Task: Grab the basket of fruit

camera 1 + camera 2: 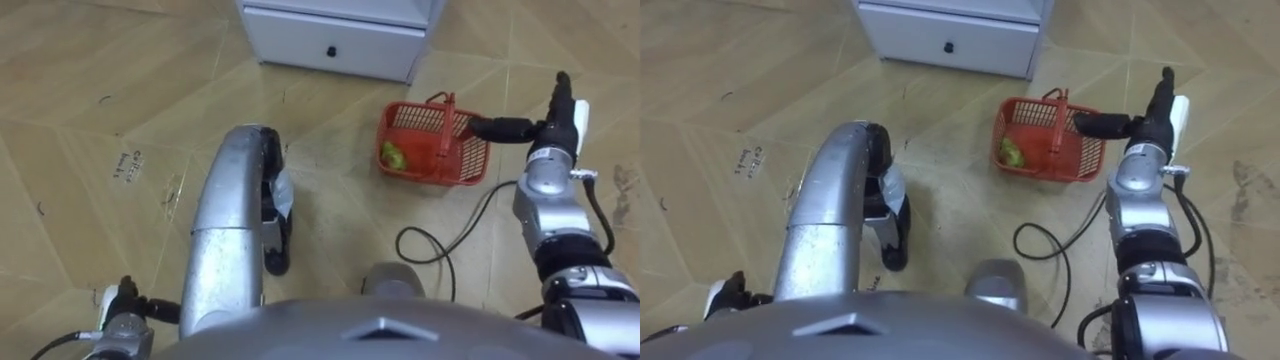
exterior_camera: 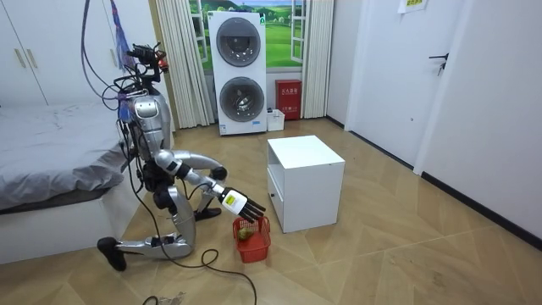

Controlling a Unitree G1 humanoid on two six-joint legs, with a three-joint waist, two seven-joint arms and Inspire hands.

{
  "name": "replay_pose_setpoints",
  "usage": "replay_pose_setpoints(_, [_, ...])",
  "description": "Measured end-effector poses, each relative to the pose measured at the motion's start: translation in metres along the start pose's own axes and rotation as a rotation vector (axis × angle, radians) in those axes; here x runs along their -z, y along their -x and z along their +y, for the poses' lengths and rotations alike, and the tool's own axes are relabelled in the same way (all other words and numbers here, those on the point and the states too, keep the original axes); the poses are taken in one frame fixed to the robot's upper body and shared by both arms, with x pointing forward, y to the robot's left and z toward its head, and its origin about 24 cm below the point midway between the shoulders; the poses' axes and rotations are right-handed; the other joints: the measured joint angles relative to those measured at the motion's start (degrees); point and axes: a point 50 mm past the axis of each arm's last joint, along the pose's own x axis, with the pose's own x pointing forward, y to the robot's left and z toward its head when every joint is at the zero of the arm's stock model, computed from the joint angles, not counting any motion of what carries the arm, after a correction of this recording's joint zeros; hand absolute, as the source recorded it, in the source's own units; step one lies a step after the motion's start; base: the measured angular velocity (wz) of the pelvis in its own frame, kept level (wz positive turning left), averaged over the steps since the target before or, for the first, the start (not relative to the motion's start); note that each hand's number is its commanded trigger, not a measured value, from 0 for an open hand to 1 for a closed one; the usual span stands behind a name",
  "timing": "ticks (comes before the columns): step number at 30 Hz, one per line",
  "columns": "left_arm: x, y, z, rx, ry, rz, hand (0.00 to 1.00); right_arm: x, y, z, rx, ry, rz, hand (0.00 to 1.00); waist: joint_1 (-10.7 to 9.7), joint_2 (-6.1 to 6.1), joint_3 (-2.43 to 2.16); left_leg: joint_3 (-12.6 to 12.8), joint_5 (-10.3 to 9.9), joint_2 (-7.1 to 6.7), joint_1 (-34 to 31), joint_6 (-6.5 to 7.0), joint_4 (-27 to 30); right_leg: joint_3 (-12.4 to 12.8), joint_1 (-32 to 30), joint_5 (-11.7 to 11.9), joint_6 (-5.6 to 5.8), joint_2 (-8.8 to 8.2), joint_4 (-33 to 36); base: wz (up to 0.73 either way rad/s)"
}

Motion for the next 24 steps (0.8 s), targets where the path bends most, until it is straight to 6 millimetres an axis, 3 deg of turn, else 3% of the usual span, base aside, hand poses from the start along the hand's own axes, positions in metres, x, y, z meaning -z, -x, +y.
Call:
replay_pose_setpoints(4, [-0.001,0.000,0.000,0.016,-0.002,-0.009,0.00,0.009,0.001,0.004,-0.037,0.006,0.039,0.00,1.2,0.41,-0.05,0.0,0.0,-0.16,-0.7,0.01,0.0,-0.1,-0.8,0.0,0.07,-0.04,0.2,0.03])
replay_pose_setpoints(6, [0.000,0.000,-0.001,0.027,-0.013,-0.008,0.00,0.011,0.001,0.005,-0.058,-0.002,0.057,0.00,1.7,0.96,-0.05,0.0,0.2,-0.87,-1.4,0.11,0.0,-0.6,-1.1,0.0,0.11,-0.45,0.1,0.12])
replay_pose_setpoints(12, [0.000,0.000,-0.003,0.042,-0.032,-0.011,0.00,0.014,-0.006,0.004,-0.070,-0.049,0.118,0.00,4.0,1.88,0.39,0.4,0.3,-1.01,-2.0,0.60,0.0,-0.9,-1.5,0.0,0.21,-0.77,0.1,0.05])
replay_pose_setpoints(14, [0.002,0.000,-0.001,0.061,-0.040,0.000,0.00,0.013,-0.009,-0.001,-0.068,-0.038,0.124,0.00,4.8,2.17,0.39,0.5,0.6,-1.08,-2.6,0.77,-0.2,-1.1,-2.1,-0.2,0.69,-0.77,0.2,0.05])
replay_pose_setpoints(21, [0.009,0.000,-0.001,0.088,-0.046,0.035,0.00,0.019,-0.013,-0.015,-0.070,0.001,0.158,0.00,7.7,3.34,0.66,0.5,1.1,-1.06,-3.6,0.73,-0.3,-2.3,-2.9,-0.3,0.78,-0.73,0.4,0.04])
replay_pose_setpoints(24, [0.010,0.000,0.003,0.093,-0.046,0.039,0.00,0.020,-0.016,-0.023,-0.058,0.009,0.167,0.00,8.8,3.81,0.55,0.5,1.1,-1.04,-4.1,0.78,-0.3,-2.2,-3.5,-0.3,0.79,-0.75,0.5,0.00])
